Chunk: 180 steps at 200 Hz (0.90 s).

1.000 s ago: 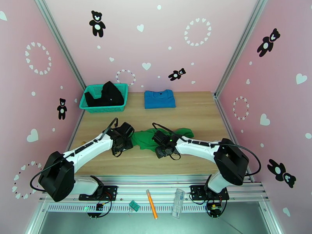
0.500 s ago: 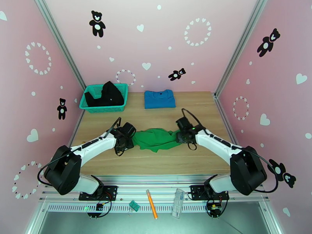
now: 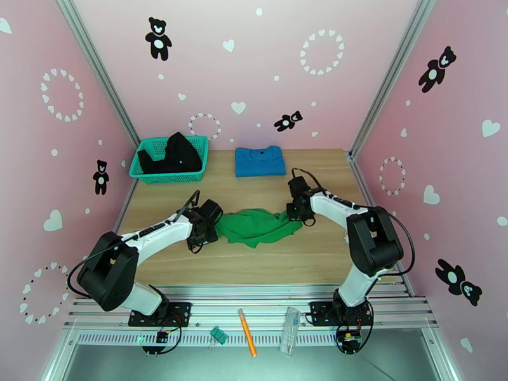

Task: Fold and stack the mixed laundry pile

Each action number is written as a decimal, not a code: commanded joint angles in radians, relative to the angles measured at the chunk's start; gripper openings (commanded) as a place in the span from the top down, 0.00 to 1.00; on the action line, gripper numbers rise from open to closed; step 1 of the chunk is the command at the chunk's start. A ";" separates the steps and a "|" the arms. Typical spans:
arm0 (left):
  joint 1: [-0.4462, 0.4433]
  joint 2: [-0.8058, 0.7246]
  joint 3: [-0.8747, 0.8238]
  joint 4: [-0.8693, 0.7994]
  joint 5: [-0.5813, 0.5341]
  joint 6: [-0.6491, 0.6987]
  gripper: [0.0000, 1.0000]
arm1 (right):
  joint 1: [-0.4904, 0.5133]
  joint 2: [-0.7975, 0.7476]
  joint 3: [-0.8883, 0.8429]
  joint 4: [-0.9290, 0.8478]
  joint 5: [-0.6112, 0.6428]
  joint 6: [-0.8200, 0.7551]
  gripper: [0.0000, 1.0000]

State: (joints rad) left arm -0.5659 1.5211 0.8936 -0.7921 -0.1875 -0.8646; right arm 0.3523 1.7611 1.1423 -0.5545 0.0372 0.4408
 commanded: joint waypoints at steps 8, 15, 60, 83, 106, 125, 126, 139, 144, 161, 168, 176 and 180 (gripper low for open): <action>0.006 0.030 0.031 0.000 -0.016 0.014 0.37 | -0.001 0.049 0.165 -0.019 -0.067 -0.011 0.87; 0.005 0.033 0.032 0.001 -0.017 0.014 0.37 | -0.001 0.070 0.206 -0.028 -0.074 -0.011 0.87; 0.006 0.045 0.015 0.012 -0.010 0.012 0.37 | -0.001 0.257 0.462 -0.107 -0.098 -0.010 0.77; 0.006 0.045 0.014 0.006 -0.015 0.013 0.37 | -0.001 0.265 0.488 -0.146 -0.093 -0.006 0.57; 0.006 0.039 0.025 -0.014 -0.032 0.018 0.37 | -0.001 0.147 0.376 -0.149 -0.066 0.002 0.47; 0.005 0.034 0.045 -0.034 -0.044 0.025 0.37 | -0.003 0.003 0.223 -0.141 -0.038 0.040 0.43; 0.006 0.034 0.046 -0.034 -0.044 0.026 0.37 | -0.004 -0.006 0.216 -0.140 -0.037 0.043 0.43; 0.005 0.029 0.059 -0.046 -0.051 0.032 0.37 | -0.010 -0.097 0.103 -0.123 -0.035 0.085 0.41; 0.006 0.026 0.063 -0.050 -0.053 0.033 0.37 | -0.012 -0.128 0.061 -0.115 -0.034 0.108 0.41; 0.006 0.018 0.077 -0.059 -0.056 0.040 0.37 | -0.015 -0.209 -0.071 -0.069 -0.046 0.181 0.42; 0.006 0.013 0.083 -0.062 -0.058 0.044 0.37 | -0.016 -0.225 -0.113 -0.044 -0.059 0.208 0.42; 0.006 0.009 0.089 -0.067 -0.058 0.046 0.37 | -0.016 -0.230 -0.150 -0.009 -0.083 0.231 0.43; 0.006 0.006 0.091 -0.068 -0.060 0.047 0.37 | -0.016 -0.226 -0.163 0.006 -0.093 0.241 0.43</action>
State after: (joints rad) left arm -0.5659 1.5570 0.9516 -0.8284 -0.2176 -0.8394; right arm 0.3397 1.5509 1.0817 -0.6304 -0.0200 0.5705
